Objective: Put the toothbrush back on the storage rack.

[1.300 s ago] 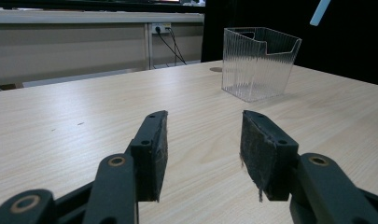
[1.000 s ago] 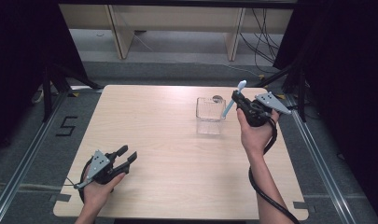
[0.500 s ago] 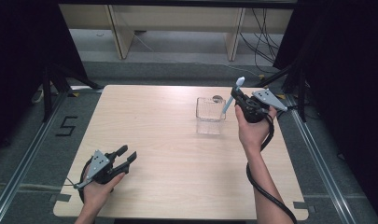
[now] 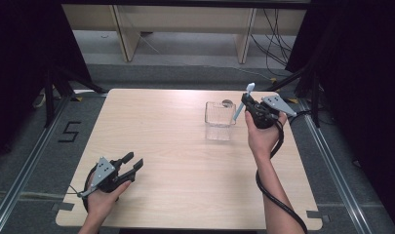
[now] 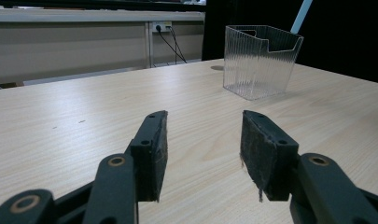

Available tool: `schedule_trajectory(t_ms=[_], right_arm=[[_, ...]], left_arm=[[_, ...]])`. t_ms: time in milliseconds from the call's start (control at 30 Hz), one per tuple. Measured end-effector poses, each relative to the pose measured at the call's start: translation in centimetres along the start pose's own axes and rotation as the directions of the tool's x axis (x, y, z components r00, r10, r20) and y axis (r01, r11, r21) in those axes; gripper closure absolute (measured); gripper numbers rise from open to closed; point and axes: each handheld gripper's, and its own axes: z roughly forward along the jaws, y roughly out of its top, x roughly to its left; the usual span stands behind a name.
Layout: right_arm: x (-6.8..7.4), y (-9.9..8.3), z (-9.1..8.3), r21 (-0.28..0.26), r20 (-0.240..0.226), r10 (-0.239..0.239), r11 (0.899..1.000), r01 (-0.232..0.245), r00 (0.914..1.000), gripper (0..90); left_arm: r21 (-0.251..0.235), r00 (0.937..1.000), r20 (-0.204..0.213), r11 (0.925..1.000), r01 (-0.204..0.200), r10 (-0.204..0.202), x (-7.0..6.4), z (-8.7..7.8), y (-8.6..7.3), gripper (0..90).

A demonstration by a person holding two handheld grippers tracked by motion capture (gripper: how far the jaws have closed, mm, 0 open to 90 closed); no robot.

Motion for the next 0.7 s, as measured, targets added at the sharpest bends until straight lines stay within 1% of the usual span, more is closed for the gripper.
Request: schedule_trajectory(t_ms=[33, 100, 133, 167, 200, 233, 333, 400, 433, 467, 500, 533, 567, 600, 633, 667, 700], right_arm=[[0.0, -0.1, 0.1, 0.010, -0.001, -0.001, 1.000, 0.001, 1.0000, 85.6], [0.0, -0.4, 0.3, 0.009, -0.001, -0.001, 1.000, 0.001, 1.0000, 85.6], [-0.1, -0.5, 0.3, 0.011, -0.006, -0.010, 1.000, 0.010, 0.9999, 85.6], [-0.1, -0.7, 0.4, 0.019, -0.001, -0.015, 1.000, 0.015, 0.9999, 85.6], [0.0, -0.8, 0.5, 0.013, -0.002, -0.011, 1.000, 0.011, 0.9999, 85.6], [0.0, -1.0, 0.6, 0.025, -0.001, -0.013, 1.000, 0.013, 0.9999, 85.6], [0.1, -1.3, 0.8, 0.024, -0.009, -0.010, 1.000, 0.011, 0.9999, 85.6], [0.1, -1.3, 0.7, 0.028, -0.002, -0.017, 0.999, 0.017, 0.9999, 85.6], [0.1, -1.4, 0.8, 0.029, -0.005, -0.014, 0.999, 0.014, 0.9999, 85.5], [0.2, -1.5, 0.9, 0.024, -0.001, -0.010, 1.000, 0.010, 0.9999, 85.6], [0.1, -1.5, 0.8, 0.032, 0.003, -0.019, 0.999, 0.018, 0.9998, 85.6], [0.2, -1.7, 1.0, 0.026, -0.010, -0.002, 1.000, 0.003, 0.9999, 85.5], [0.0, -1.7, 1.0, 0.022, -0.004, -0.024, 0.999, 0.025, 0.9997, 85.5], [0.1, -1.8, 0.9, 0.028, 0.002, -0.010, 1.000, 0.010, 0.9999, 85.5], [0.1, -1.9, 1.0, 0.031, -0.004, -0.009, 0.999, 0.009, 1.0000, 85.5], [0.1, -2.0, 0.9, 0.036, 0.004, -0.017, 0.999, 0.017, 0.9998, 85.5], [0.1, -2.1, 1.0, 0.026, 0.002, -0.017, 1.000, 0.017, 0.9999, 85.5]], left_arm=[[0.001, 1.0000, 0.000, 1.0000, 0.000, 0.000, 0.0, 0.0, 0.0, 50.5], [0.001, 1.0000, 0.001, 1.0000, 0.000, 0.000, 0.0, 0.0, 0.0, 50.5], [0.002, 1.0000, 0.002, 1.0000, 0.000, 0.000, 0.0, 0.0, 0.0, 50.5], [-0.012, 1.0000, 0.009, 0.9999, -0.001, 0.001, 0.1, 0.1, -0.1, 50.5], [-0.018, 0.9999, 0.012, 0.9998, -0.001, 0.002, 0.1, 0.2, -0.1, 50.5], [-0.018, 0.9999, 0.012, 0.9998, -0.001, 0.001, 0.1, 0.2, -0.1, 50.5], [-0.018, 0.9999, 0.013, 0.9998, -0.004, 0.004, 0.1, 0.2, -0.1, 50.4], [-0.018, 0.9999, 0.013, 0.9998, -0.004, 0.004, 0.1, 0.2, -0.1, 50.4], [-0.018, 0.9999, 0.014, 0.9998, -0.005, 0.005, 0.1, 0.2, -0.1, 50.5], [0.004, 1.0000, 0.001, 1.0000, -0.002, 0.002, 0.0, 0.0, -0.1, 50.5], [0.003, 1.0000, 0.003, 1.0000, -0.003, 0.003, 0.0, 0.0, -0.1, 50.5], [0.003, 1.0000, 0.003, 1.0000, -0.003, 0.003, 0.0, 0.0, -0.1, 50.5], [0.003, 1.0000, 0.003, 1.0000, -0.004, 0.004, 0.0, 0.0, -0.1, 50.4], [0.003, 1.0000, 0.003, 1.0000, -0.003, 0.003, 0.0, 0.0, -0.1, 50.4], [0.004, 1.0000, 0.003, 1.0000, -0.003, 0.003, 0.0, 0.0, -0.1, 50.5], [-0.008, 1.0000, 0.008, 1.0000, -0.002, 0.002, 0.0, 0.1, -0.2, 50.4], [0.006, 1.0000, 0.002, 1.0000, -0.004, 0.004, 0.0, 0.0, -0.1, 50.4]])
